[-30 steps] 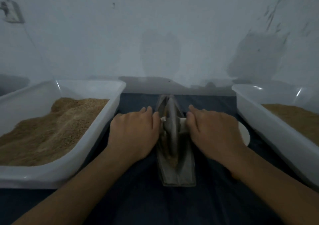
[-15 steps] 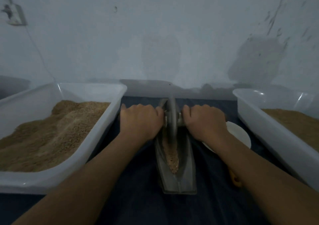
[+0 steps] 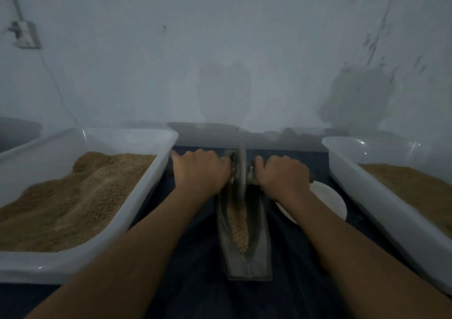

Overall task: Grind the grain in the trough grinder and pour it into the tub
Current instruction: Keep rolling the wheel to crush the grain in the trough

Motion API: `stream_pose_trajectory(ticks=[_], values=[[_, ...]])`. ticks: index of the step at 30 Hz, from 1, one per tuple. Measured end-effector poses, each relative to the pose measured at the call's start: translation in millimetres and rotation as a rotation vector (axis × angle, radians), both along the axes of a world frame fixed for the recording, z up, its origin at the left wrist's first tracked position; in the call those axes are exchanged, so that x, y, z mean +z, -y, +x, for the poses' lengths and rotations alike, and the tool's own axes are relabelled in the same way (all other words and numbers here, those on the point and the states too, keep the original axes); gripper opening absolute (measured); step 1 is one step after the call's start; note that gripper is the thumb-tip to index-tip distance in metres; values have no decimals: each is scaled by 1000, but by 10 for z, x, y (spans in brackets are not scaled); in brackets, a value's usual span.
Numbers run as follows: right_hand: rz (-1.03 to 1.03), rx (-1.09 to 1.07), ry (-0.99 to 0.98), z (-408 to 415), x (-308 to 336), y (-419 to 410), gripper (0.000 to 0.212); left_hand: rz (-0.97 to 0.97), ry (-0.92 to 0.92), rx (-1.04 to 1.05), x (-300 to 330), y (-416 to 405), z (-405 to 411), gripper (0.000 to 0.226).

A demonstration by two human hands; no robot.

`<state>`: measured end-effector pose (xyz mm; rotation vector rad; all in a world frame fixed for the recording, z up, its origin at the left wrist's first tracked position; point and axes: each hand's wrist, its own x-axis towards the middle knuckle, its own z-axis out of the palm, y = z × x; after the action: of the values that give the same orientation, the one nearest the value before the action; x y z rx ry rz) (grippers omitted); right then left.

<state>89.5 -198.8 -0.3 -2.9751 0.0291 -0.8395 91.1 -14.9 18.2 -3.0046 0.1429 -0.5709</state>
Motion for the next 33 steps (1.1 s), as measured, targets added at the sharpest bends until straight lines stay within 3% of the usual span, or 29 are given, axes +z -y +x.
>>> stream_pose_trajectory(ticks=[2, 4, 8, 13, 15, 19, 21, 24, 28, 33], values=[[-166, 21, 193, -188, -114, 42, 66, 111, 98, -94, -160, -102, -210, 38], [-148, 45, 292, -329, -179, 75, 71, 119, 183, -219, -328, -208, -396, 28], [-76, 15, 135, -143, -126, 58, 72, 76, 172, -230, -262, -187, -205, 49], [71, -7, -15, 182, 86, -28, 67, -52, 34, -88, -17, -16, 217, 46], [73, 11, -3, 92, 31, 1, 66, -83, 77, -52, -42, -12, 128, 50], [-130, 48, 235, -290, -146, 59, 73, -69, 175, -108, -278, -129, -217, 53], [-132, 78, 305, -397, -178, 78, 71, -22, 160, -146, -312, -198, -344, 55], [-136, 20, 250, -252, -132, 35, 69, 61, 158, -153, -278, -184, -226, 62], [-6, 7, 65, 165, 93, -63, 62, 18, 105, -119, -153, -90, 166, 36], [-62, -5, 100, 73, 104, -136, 59, -93, 120, -135, -190, -166, 32, 26]])
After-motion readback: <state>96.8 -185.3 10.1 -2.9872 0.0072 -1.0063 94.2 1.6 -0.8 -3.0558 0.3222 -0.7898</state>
